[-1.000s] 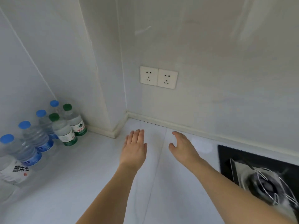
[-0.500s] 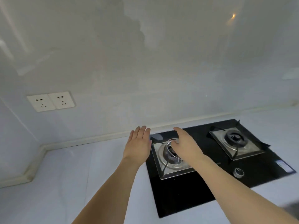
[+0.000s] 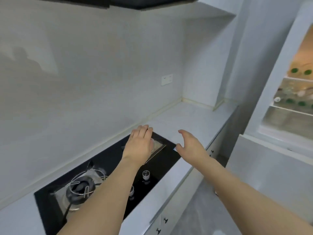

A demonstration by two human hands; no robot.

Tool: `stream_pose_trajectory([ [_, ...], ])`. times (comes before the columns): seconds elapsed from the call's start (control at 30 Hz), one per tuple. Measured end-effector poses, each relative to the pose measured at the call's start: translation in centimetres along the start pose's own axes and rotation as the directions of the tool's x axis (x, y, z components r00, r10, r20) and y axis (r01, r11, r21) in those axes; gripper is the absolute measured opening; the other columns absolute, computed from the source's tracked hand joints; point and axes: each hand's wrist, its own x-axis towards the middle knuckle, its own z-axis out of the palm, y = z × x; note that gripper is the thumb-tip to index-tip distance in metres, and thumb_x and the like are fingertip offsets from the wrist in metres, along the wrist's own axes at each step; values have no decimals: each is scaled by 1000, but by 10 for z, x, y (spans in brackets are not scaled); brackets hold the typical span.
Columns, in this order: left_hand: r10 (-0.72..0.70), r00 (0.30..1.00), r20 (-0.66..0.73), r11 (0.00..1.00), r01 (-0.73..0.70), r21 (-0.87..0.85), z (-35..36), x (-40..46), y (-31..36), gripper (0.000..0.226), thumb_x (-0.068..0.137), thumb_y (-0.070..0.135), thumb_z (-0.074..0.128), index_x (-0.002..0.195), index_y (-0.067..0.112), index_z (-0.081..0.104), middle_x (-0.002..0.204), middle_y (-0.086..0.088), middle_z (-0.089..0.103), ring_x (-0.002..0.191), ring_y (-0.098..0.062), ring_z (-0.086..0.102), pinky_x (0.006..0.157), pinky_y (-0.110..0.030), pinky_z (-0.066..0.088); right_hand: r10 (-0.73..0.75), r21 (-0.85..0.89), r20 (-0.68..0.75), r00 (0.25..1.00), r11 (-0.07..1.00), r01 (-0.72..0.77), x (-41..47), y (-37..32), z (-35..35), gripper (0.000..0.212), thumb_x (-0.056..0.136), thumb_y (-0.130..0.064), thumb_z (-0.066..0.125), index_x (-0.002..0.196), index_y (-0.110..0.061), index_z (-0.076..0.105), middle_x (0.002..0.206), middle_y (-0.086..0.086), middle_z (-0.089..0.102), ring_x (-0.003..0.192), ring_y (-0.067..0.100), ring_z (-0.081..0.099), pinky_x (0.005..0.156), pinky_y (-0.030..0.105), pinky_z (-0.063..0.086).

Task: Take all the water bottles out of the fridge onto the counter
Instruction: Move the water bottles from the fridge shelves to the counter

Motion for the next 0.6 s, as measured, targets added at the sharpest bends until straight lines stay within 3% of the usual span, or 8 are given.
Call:
stream_pose_trajectory([
  [0.23,227,973,-32,973,-228,-37,21,80,117,47,101,24,46,144,7,40,149,-11,40,137,-30,36,118,-43,24,141,-23,-148,979,989,-146,-12,96,-92,58,96,-22,48,150,-15,27,153,4,34,134,21,41,108,29,31],
  [0.43,373,927,-45,922,-375,-92,43,143,189,46,99,23,49,141,5,44,145,-13,44,134,-31,40,116,-46,28,249,21,-254,934,967,-252,-9,154,-142,60,94,-18,49,149,-13,27,154,6,32,140,21,32,112,30,26],
  [0.6,407,910,-75,890,-414,-191,67,186,228,45,101,24,46,142,6,43,148,-12,42,137,-30,37,118,-41,26,294,0,-281,914,952,-307,8,195,-159,59,96,-19,48,150,-12,26,155,5,31,142,18,28,113,26,22],
])
